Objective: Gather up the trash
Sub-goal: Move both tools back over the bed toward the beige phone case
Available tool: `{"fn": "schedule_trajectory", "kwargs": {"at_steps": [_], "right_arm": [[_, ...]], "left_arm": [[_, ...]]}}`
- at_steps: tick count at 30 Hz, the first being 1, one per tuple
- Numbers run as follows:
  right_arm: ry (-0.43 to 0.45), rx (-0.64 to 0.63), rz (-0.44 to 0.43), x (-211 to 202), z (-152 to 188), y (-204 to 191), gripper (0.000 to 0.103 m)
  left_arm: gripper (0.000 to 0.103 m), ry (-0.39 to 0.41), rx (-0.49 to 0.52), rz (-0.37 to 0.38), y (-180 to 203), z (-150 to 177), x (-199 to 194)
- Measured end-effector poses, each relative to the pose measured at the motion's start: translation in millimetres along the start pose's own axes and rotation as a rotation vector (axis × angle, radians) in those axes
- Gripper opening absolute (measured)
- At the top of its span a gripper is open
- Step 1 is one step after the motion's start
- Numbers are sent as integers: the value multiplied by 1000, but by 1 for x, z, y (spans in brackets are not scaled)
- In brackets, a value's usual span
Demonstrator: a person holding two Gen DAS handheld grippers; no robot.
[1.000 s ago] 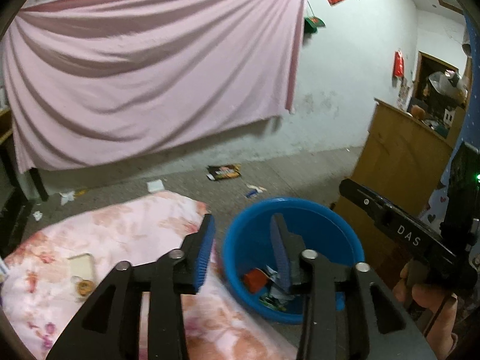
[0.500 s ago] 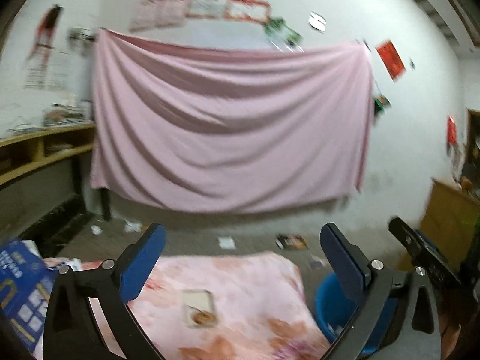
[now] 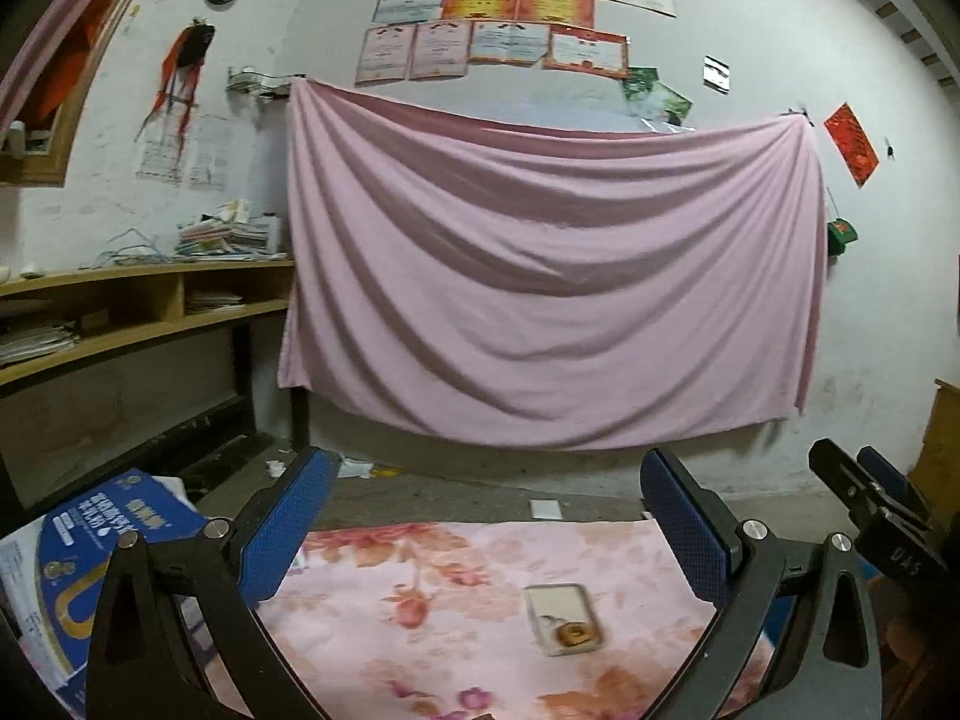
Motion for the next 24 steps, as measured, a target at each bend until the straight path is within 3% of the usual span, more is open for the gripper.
{"fn": "schedule_trajectory", "kwargs": {"at_steps": [8,15,21,23,24], "right_arm": [[-95,-86,-5,24,34,-29,103],[-326,-140,60,62,82,-35,101],[-509,-136,13,82,119,-42,67],[-556,-153,-17,83,130,-49,49],[-577,-164,-32,84,134,-52,46]], "left_arm": [[101,-21,16,-23,-25,26,8],[101,-184,17,-18,-38,61,32],[101,-334,-5,-24,-49,92,51],[101,-390,-26,-21,-53,104,56],[101,-416,-40,-19,-55,111,59]]}}
Point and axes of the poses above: each gripper's, at about its wrist camera, not at the fingertips, and x roughly the way its jaws point, y to its right, z to its underside, the point moved 9 cm from there along x, roughly the way its jaws point, and after that the axes turned 8 degrees about x, right-handed, at the moved point
